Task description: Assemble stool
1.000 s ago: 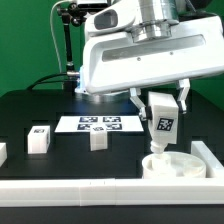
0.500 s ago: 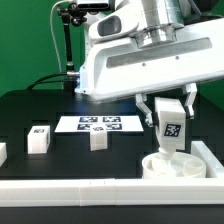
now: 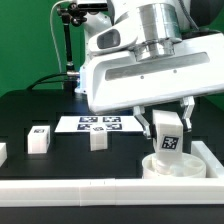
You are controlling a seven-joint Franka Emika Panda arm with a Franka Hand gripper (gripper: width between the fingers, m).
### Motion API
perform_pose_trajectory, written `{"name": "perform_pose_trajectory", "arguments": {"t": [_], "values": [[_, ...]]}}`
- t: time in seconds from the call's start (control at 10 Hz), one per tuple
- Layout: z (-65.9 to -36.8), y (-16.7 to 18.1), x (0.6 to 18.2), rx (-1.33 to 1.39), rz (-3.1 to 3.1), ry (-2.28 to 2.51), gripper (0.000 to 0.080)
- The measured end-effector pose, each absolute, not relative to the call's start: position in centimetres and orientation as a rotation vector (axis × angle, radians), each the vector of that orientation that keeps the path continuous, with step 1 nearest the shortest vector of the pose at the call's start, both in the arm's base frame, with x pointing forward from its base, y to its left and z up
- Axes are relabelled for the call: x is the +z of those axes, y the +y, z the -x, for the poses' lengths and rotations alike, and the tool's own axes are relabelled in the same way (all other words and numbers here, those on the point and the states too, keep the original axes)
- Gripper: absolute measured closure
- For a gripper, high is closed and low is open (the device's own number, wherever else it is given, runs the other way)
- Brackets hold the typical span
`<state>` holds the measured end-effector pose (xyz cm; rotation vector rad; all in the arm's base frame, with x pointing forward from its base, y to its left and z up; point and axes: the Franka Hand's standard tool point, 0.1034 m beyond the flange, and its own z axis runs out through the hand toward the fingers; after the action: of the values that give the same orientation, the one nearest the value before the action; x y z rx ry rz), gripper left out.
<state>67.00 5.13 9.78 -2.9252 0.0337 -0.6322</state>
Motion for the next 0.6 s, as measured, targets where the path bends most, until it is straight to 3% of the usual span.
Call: {"name": "perform_pose_trajectory", "arguments": {"t": [0.2,0.6], "values": [[-67.42,4.49,10.09,-0.786,2.923,0.031,0.0475],[-66.73,4.98,10.01,-0.771,2.925,0.022,0.0475]]}}
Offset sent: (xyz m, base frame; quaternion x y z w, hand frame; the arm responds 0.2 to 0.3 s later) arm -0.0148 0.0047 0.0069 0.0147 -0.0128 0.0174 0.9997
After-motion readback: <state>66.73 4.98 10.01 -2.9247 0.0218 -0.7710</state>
